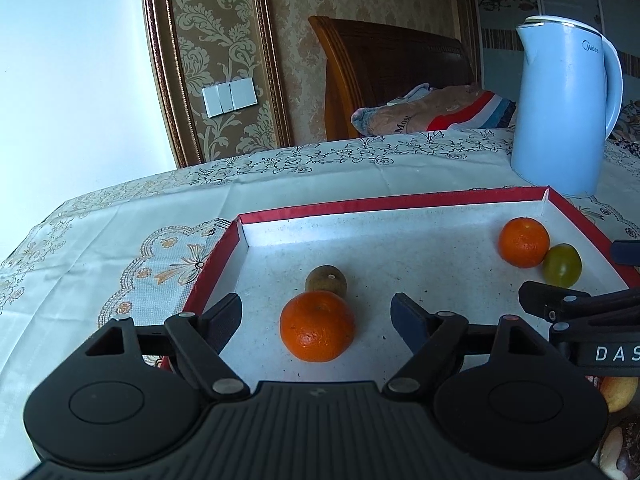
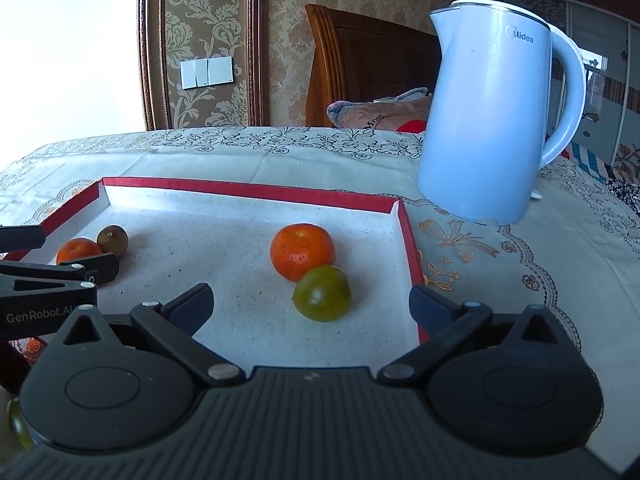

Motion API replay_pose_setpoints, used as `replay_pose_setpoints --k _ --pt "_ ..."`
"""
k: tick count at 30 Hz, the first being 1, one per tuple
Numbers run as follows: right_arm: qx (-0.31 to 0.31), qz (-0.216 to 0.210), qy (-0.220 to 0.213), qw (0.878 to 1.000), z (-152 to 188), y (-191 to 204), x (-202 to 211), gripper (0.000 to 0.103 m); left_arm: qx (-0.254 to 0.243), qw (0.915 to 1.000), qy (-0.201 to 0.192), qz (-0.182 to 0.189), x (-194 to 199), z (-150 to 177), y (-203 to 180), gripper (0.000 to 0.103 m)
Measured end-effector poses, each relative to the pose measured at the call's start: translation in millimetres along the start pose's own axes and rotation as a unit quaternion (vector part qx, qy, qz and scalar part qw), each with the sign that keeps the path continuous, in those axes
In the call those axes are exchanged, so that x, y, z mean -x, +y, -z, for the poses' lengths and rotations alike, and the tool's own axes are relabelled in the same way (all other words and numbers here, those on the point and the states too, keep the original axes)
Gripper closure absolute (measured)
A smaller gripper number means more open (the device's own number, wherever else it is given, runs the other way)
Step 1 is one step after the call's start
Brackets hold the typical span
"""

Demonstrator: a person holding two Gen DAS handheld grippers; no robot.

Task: Organize fruits
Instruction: 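Lift both open grippers up out of the tray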

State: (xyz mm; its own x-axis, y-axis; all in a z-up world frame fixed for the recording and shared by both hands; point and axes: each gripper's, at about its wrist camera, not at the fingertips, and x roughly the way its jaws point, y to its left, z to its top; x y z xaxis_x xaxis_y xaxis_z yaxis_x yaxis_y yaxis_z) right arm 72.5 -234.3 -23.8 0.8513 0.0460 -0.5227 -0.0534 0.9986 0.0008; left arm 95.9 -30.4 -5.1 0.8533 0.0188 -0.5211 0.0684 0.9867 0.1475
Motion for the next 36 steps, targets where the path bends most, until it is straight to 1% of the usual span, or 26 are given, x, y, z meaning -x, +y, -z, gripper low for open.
replay_pose_setpoints --k 6,14,22,30,36 --pt "0.002 -0.001 -0.006 1.000 3.5 0.5 5.0 0.000 0.009 1.0000 -0.002 0.000 5.1 2.2 3.8 0.021" --pt "-0.018 -0.012 -0.018 1.000 5.1 -5.1 13.2 0.000 0.026 0.9996 -0.010 0.004 19.3 7.0 9.6 0.021" --pt "-0.018 -0.015 -0.022 0.999 10.2 -4.3 20.3 0.000 0.018 0.9998 -0.013 0.004 26.6 12.7 5.8 0.021" --pt "-0.026 -0.021 -0.024 0.999 12.4 -6.5 26.0 0.000 0.029 0.9994 -0.014 0.008 35.2 17.4 10.2 0.021" --pt "-0.029 -0.025 -0.025 0.999 16.1 -6.7 30.8 0.000 0.022 0.9996 -0.020 0.003 42.0 22.5 8.2 0.021"
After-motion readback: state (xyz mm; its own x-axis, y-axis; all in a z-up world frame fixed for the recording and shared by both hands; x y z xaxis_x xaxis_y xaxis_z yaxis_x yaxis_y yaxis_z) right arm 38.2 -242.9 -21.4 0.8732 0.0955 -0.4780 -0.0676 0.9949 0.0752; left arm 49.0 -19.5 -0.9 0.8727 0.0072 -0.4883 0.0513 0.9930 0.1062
